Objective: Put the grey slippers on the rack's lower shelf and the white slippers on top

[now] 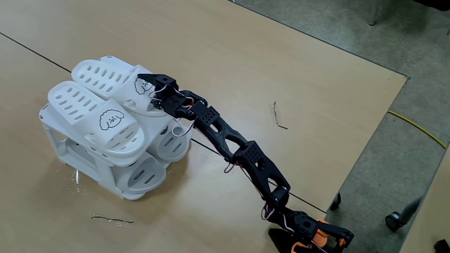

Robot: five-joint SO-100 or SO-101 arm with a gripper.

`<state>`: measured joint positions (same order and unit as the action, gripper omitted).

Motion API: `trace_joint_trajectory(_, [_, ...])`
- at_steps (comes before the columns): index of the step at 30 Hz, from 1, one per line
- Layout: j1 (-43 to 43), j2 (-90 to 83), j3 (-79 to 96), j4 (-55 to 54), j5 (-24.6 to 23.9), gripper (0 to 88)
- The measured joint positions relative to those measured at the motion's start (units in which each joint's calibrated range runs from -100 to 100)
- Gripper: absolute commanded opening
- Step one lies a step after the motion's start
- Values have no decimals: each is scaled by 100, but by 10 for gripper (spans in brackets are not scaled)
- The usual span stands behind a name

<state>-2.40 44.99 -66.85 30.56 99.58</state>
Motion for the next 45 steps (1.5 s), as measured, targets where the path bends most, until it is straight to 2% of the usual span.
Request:
trace_joint_trajectory(14, [127,-1039,1707,-94,0,279])
trace_joint_trajectory(20, [105,-2235,3199,-94,0,275])
trace_joint_trajectory(28, [105,-4445,5544,-94,0,51])
trace_joint_trajectory(33, [105,-5889,6568,-180,0,20])
trace_joint_trajectory(38, [112,-7340,8059,-2129,0,19])
trace_joint_trajectory(45, [105,-9542,12390,-5957,0,18])
